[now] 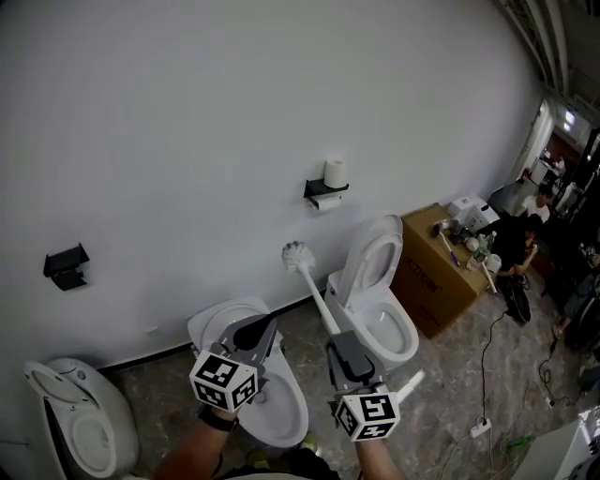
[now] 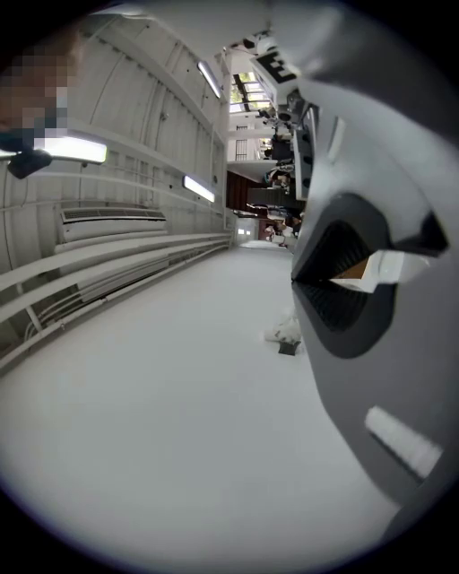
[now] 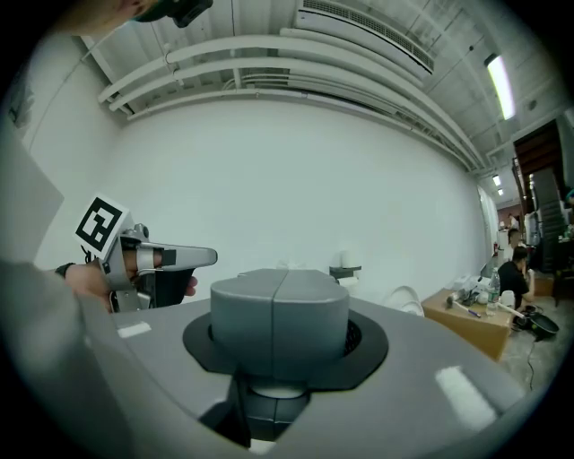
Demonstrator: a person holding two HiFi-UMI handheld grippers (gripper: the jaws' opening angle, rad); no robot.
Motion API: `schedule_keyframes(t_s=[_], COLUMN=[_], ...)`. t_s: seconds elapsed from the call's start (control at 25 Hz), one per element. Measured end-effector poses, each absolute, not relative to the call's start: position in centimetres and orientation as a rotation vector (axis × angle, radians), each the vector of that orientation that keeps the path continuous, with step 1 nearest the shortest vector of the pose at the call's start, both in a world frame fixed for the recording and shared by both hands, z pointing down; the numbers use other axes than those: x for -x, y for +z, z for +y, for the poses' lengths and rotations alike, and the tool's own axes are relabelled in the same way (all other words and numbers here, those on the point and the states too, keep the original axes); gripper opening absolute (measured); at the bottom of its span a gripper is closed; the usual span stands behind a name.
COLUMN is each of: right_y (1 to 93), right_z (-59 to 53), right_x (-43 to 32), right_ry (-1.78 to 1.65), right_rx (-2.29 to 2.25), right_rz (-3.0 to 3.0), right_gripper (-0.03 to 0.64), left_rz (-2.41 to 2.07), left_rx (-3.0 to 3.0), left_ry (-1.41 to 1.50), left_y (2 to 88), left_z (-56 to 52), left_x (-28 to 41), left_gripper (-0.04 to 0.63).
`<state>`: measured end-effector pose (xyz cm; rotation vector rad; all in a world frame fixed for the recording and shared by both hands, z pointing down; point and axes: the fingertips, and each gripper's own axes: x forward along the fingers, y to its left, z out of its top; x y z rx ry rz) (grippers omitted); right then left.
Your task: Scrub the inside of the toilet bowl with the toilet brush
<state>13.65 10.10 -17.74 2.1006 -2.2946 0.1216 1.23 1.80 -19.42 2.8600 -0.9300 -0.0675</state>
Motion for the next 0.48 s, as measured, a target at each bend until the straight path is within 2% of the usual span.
schedule_keyframes(t_s=[0.48], right_y=[-19.7], right_z=[10.3], right_x=[-13.3], right_ry=[0.072], right_rx=[-2.115], right_rz=[-2.288], right_gripper=[0.160], left_rz=[-0.963], left_rx=[-2.879], left_ry=[-0.058], left_y=[-20.6], left_z=[2.4], left_x=[-1.1], left_gripper=[0.006])
